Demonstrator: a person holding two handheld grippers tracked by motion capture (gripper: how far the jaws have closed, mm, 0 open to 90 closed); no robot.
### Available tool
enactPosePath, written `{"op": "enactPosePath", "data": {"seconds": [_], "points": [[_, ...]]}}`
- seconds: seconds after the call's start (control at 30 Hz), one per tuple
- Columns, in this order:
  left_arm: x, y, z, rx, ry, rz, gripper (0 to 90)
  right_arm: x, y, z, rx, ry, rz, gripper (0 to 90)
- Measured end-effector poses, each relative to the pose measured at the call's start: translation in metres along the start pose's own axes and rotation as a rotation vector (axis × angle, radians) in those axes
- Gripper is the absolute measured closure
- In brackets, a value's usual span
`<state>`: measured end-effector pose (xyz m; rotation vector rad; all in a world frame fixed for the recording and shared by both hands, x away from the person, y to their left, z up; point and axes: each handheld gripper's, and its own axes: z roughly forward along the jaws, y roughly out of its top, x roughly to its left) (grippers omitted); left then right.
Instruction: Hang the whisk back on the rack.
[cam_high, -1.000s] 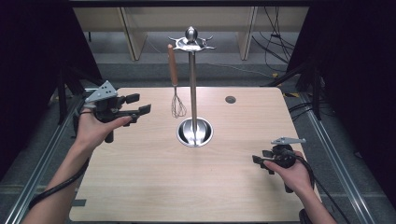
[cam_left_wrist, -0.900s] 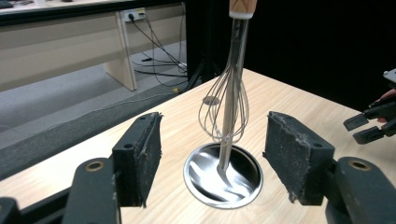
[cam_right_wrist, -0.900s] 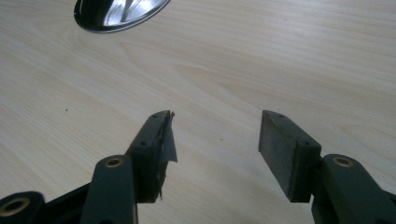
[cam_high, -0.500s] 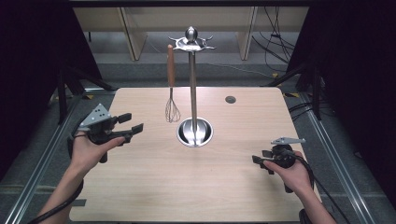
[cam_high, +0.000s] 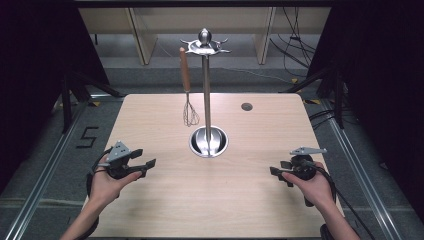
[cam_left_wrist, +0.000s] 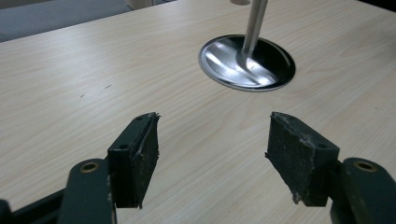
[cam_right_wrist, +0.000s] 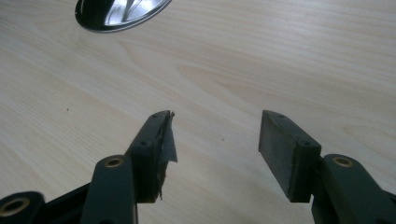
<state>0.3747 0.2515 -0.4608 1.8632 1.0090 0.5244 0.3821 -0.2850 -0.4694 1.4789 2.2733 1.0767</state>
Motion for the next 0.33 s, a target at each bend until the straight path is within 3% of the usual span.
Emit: {"op": "enactPosePath", "data": {"seconds": [0.1, 0.13, 0.17, 0.2, 0.3, 0.33], "points": [[0.0007, -0.0034, -0.0004, -0.009, 0.006, -0.016, 33.5, -0.0006, -0.0004, 0.0008, -0.002, 0.001, -0.017, 44.9], [0.0017, -0.0056, 0.0004, -0.004, 0.004, -0.025, 33.5, 0.0019, 0.0002, -0.0013, 0.021, 0.006, 0.014, 44.9], [0.0021, -0.0060, 0.0007, 0.003, 0.007, -0.024, 33.5, 0.0007, 0.0004, -0.0012, 0.016, 0.002, -0.007, 45.0], [0.0021, -0.0060, 0.0007, 0.003, 0.007, -0.024, 33.6, 0.0022, 0.0005, -0.0016, 0.033, 0.002, 0.014, 45.0], [0.0022, -0.0065, 0.0032, 0.009, -0.004, -0.029, 33.8, 0.0023, 0.0005, -0.0013, 0.031, 0.000, 0.011, 45.0], [0.0018, -0.0067, 0.0044, 0.011, -0.014, -0.028, 33.8, -0.0003, 0.0006, -0.0013, 0.025, -0.006, -0.014, 45.0]]}}
